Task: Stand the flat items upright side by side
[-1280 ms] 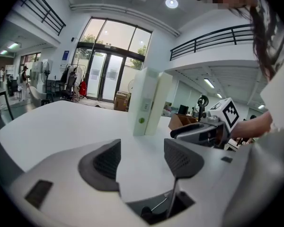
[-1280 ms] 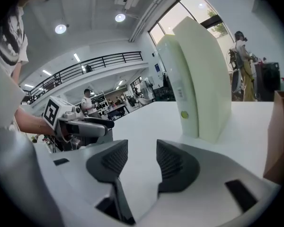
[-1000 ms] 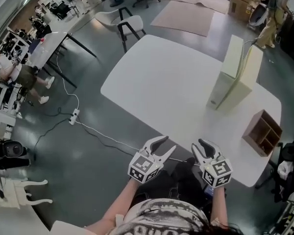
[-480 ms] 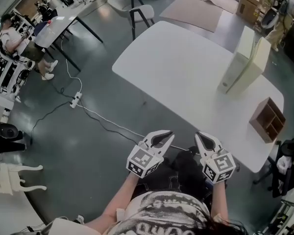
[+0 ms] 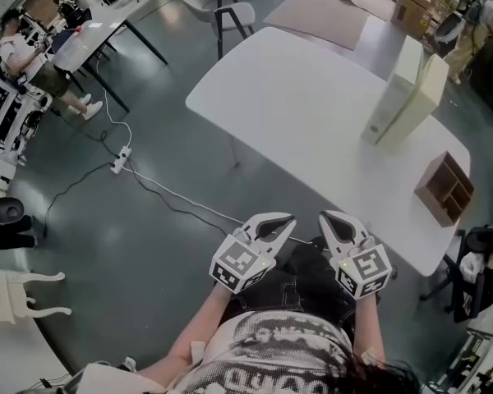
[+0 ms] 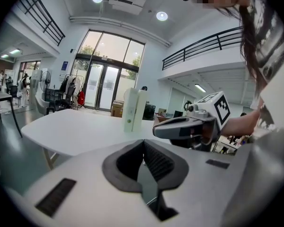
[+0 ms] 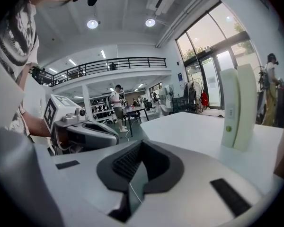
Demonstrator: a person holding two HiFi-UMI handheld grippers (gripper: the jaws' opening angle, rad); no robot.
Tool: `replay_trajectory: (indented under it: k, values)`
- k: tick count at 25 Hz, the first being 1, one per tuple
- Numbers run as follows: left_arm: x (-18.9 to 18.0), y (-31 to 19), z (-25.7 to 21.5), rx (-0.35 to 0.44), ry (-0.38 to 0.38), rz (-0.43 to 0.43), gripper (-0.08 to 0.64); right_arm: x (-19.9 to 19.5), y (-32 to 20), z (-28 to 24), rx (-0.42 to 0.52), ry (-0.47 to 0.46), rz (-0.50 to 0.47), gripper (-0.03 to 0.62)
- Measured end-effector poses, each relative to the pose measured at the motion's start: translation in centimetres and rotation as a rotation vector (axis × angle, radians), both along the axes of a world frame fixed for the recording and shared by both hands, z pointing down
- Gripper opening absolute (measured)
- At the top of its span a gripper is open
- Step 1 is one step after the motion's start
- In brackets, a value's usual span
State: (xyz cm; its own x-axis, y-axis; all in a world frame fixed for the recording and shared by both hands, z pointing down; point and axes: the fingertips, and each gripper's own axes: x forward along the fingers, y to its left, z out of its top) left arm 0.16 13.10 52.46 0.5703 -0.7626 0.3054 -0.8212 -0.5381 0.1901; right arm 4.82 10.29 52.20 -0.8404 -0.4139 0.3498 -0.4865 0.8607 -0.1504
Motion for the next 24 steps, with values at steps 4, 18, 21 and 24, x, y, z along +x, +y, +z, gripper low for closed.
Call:
replay_trajectory:
  k: [4,18,21,24]
  values:
    - [0.8,0.6,-0.2,0.001,-0.010,0.029,0.014,0.3,0.4,-0.1,0.010,0.007,-0.001,-0.002]
    - [2.4,1.2,-0.5,0.011,-0.043,0.082,0.012,2.2,0.9,-0.1,0.024,0.010,0.040,-0.002]
    - [2.5,1.2,-0.4,0.009,-0.044,0.081,0.012,2.4,0.8,-0.2,0.024,0.007,0.044,-0.003]
    - [2.5,1.0,-0.5,0.011,-0.042,0.077,0.012,2.7,0.6,-0.4,0.030,0.006,0.043,-0.003]
